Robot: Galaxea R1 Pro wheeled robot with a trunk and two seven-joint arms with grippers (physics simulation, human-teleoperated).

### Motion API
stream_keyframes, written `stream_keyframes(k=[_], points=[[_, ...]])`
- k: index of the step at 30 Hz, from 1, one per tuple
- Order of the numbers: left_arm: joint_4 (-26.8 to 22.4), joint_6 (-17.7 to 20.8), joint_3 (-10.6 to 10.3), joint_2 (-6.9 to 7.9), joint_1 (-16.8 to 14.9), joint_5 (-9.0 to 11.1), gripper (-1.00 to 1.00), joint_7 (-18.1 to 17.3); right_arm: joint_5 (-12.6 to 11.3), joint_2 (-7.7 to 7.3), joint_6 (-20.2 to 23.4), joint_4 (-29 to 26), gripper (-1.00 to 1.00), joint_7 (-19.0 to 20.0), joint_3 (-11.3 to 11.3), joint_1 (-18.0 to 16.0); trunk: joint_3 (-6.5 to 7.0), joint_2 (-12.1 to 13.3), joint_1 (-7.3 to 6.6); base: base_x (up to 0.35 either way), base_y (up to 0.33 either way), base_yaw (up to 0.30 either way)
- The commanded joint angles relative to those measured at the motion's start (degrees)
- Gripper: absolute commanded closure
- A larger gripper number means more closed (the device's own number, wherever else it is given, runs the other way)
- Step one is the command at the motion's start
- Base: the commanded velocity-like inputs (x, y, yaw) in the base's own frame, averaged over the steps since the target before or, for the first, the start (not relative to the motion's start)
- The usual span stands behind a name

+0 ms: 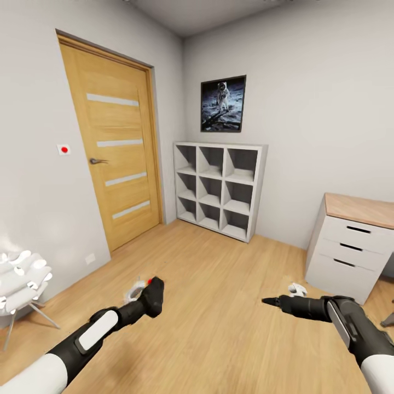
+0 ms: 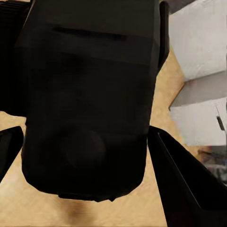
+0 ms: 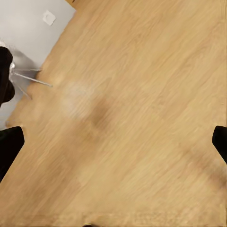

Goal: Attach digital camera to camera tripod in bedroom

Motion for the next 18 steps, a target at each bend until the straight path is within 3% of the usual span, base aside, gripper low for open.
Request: stream_keyframes(k=[1,2,3,4,7,8,10,11,14,18], points=[[4.2,0.1,-0.4,0.02,-0.1,0.3,1.00,1.5,-0.1,-0.02,0.3,3.8,-1.00,-0.2,0.0,-0.1,0.14,0.4,-0.23,0.000,0.000,0.000],[8.1,0.2,-0.5,-0.08,0.0,0.3,1.00,2.3,1.1,-0.04,-0.4,7.5,-1.00,-0.5,0.0,-0.1,0.32,0.8,-0.45,0.000,0.000,0.000],[20.1,0.0,-0.6,-1.15,-0.1,0.2,1.00,2.8,7.0,0.03,-6.9,20.4,-1.00,-2.4,0.1,-0.1,0.49,1.2,-0.67,0.000,0.000,0.000],[25.0,-0.3,-0.7,-2.06,-0.1,0.1,1.00,2.7,9.7,0.14,-11.6,26.4,-1.00,-3.8,0.1,-0.1,0.67,1.6,-0.89,0.000,0.000,0.000],[32.7,-0.7,-0.7,-4.38,-0.1,-0.4,1.00,2.5,13.8,0.45,-23.7,37.9,-1.00,-8.4,0.2,-0.2,1.21,2.8,-1.55,0.000,0.000,0.000],[35.7,-2.1,-0.8,-5.72,0.4,-2.1,1.00,2.4,15.3,0.70,-31.7,42.0,-1.00,-14.4,0.2,-0.2,1.39,3.2,-1.77,0.000,0.000,0.000],[37.3,-4.4,-0.8,-6.64,2.1,-4.9,1.00,2.4,16.1,0.86,-36.2,44.3,-1.00,-20.6,0.2,1.1,1.75,4.0,-2.21,0.000,0.000,0.000],[38.0,-8.4,-0.8,-7.52,6.1,-9.3,1.00,2.3,16.6,2.11,-39.3,45.5,-1.00,-27.6,0.2,5.6,1.93,4.4,-2.43,0.000,0.000,0.000],[38.7,-12.7,-0.9,-9.22,11.2,-13.7,1.00,2.3,17.0,3.90,-42.1,46.4,-1.00,-34.9,0.2,11.5,2.47,5.6,-3.08,0.000,0.000,0.000],[38.9,-13.8,-0.9,-10.47,13.2,-14.7,1.00,2.3,17.1,4.51,-42.6,46.6,-1.00,-36.8,0.2,13.0,3.19,7.2,-3.96,0.000,0.000,0.000]])
